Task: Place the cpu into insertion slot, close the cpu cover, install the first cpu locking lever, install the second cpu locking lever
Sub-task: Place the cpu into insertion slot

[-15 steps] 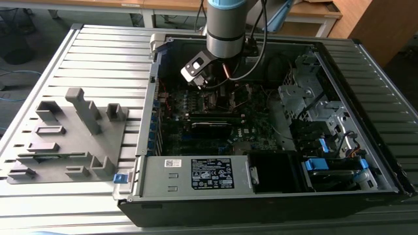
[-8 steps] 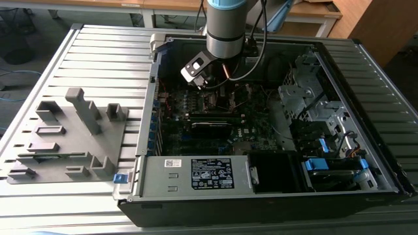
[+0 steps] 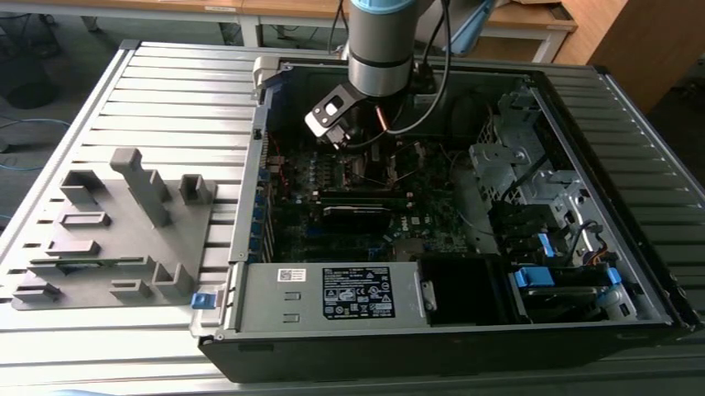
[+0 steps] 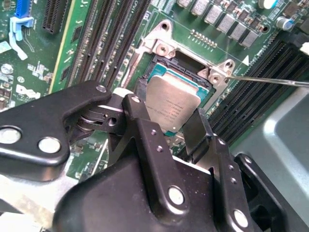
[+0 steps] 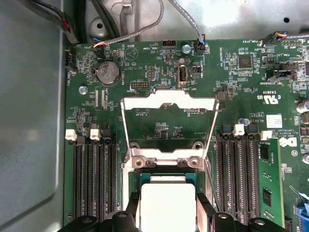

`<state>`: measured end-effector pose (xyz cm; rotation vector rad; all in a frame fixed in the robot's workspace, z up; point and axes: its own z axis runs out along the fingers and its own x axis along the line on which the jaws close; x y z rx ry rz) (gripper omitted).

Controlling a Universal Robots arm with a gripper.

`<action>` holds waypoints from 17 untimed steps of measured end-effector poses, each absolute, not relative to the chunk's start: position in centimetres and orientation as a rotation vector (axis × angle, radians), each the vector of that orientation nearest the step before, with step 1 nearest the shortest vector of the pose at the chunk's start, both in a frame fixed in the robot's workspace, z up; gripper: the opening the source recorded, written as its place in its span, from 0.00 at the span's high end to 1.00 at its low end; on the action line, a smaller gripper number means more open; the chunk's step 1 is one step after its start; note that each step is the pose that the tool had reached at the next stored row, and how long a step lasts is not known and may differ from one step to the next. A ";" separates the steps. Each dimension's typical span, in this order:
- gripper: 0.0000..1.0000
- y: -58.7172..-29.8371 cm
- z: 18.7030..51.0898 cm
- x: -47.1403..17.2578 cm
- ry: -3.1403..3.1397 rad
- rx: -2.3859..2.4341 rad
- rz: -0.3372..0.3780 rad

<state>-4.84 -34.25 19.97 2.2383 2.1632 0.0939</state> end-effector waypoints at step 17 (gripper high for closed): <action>0.46 -34.0 19.8 -4.8 2.163 2.238 0.094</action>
